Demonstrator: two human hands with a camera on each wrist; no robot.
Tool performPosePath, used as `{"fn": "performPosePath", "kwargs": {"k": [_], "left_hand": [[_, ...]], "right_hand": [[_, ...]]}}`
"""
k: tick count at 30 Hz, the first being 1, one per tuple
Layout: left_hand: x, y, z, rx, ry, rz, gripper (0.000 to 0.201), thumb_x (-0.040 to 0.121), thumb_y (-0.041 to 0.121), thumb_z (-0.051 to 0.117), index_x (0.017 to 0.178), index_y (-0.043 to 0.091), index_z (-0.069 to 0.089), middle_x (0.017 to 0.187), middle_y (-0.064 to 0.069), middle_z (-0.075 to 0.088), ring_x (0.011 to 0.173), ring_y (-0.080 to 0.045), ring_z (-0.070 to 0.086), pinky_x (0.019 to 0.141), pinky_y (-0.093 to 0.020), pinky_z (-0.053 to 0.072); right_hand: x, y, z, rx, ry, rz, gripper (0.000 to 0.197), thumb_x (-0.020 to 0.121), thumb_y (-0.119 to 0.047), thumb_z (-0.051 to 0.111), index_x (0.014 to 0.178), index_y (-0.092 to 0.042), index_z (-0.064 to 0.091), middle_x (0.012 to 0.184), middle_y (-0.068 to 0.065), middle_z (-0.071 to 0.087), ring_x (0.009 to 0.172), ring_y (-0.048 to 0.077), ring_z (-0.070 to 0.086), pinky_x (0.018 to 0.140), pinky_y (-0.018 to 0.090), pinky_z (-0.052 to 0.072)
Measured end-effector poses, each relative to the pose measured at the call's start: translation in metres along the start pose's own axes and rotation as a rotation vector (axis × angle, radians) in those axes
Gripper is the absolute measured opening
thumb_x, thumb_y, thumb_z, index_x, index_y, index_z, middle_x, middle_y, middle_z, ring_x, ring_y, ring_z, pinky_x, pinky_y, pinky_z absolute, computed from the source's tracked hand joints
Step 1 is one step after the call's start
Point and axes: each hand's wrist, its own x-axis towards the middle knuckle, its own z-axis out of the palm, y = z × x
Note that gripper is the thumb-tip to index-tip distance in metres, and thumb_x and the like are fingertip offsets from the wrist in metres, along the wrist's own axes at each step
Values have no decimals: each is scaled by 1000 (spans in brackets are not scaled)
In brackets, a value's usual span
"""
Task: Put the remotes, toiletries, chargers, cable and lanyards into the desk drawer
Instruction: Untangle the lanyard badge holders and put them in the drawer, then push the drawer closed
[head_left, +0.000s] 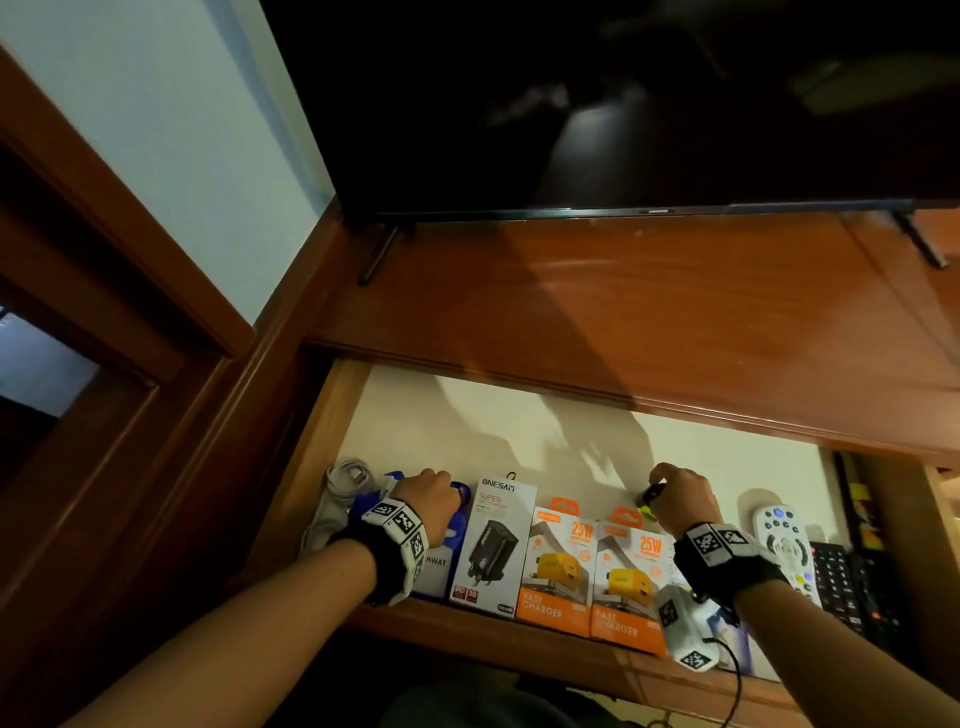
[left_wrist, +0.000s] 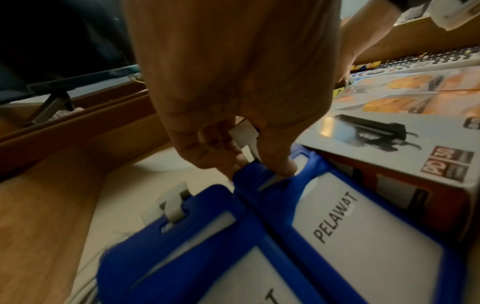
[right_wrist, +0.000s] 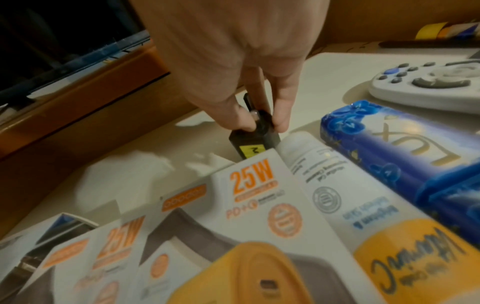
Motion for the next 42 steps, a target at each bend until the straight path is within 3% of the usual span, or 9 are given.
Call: {"fn": "performPosePath", "kwargs": {"k": [7, 11, 16, 25, 31, 35, 37, 39, 42], "left_hand": [[-3, -3, 2, -66, -28, -11, 62, 93, 23, 54, 144, 28, 19, 132, -17, 38, 115, -35, 46, 87, -44, 45], [1, 0, 3, -3, 12, -18, 64, 91, 24, 56, 145, 25, 22, 138, -16, 33, 123, -34, 38, 90, -44, 41], [0, 1, 6, -39, 33, -29, 68, 86, 22, 63, 141, 19, 25, 133, -15, 39, 117, -33, 46, 85, -43, 45], [0, -3, 8, -194, 100, -59, 59, 81, 25, 70, 128, 13, 35, 130, -12, 40, 114, -31, 51, 84, -40, 46], [0, -13, 12, -276, 104, -72, 59, 80, 31, 71, 125, 15, 36, 127, -10, 40, 106, -32, 55, 82, -43, 52], [-6, -16, 16, -342, 166, -76, 60, 79, 32, 71, 127, 20, 38, 129, -6, 40, 112, -27, 50, 89, -42, 50], [-13, -11, 18, -386, 269, -33, 52, 82, 30, 68, 126, 24, 42, 131, -1, 39, 117, -22, 45, 93, -38, 47], [-24, -2, 18, -495, 328, 84, 42, 84, 32, 65, 121, 27, 48, 129, 5, 40, 118, -16, 44, 95, -35, 45], [-41, 22, 15, -588, 225, 303, 33, 81, 40, 67, 110, 30, 54, 119, 11, 44, 112, -11, 49, 92, -29, 45]], "right_hand": [[-1, -32, -7, 74, 60, -103, 24, 80, -5, 66, 104, -6, 67, 94, 21, 63, 90, 39, 59, 68, 28, 37], [3, -60, -10, 72, -28, -224, 26, 75, -9, 71, 101, -12, 67, 93, 17, 66, 90, 34, 60, 69, 26, 37], [1, -77, -3, -68, -185, -220, 25, 81, -5, 61, 103, -15, 66, 103, 14, 66, 98, 29, 60, 72, 26, 43], [-19, -63, 11, -115, -225, -182, 23, 87, -11, 58, 106, -21, 66, 109, 10, 65, 99, 26, 61, 80, 29, 48], [-34, -60, 3, -45, -204, -161, 42, 84, -9, 55, 123, -25, 60, 121, 8, 63, 108, 27, 60, 89, 32, 49], [-60, -41, -14, 91, -84, -101, 23, 80, -8, 65, 103, -11, 69, 105, 11, 70, 99, 28, 62, 78, 26, 44], [-85, -26, -20, 179, -45, -57, 7, 79, -10, 70, 86, -9, 70, 90, 9, 71, 87, 25, 62, 71, 23, 39], [-112, -11, -21, 197, -101, -73, 11, 78, -18, 73, 74, -16, 64, 79, 2, 67, 78, 18, 59, 66, 23, 37], [-144, 13, -13, 86, -316, -102, 22, 73, -34, 76, 81, -26, 58, 87, -5, 63, 80, 13, 57, 70, 26, 46]]}}
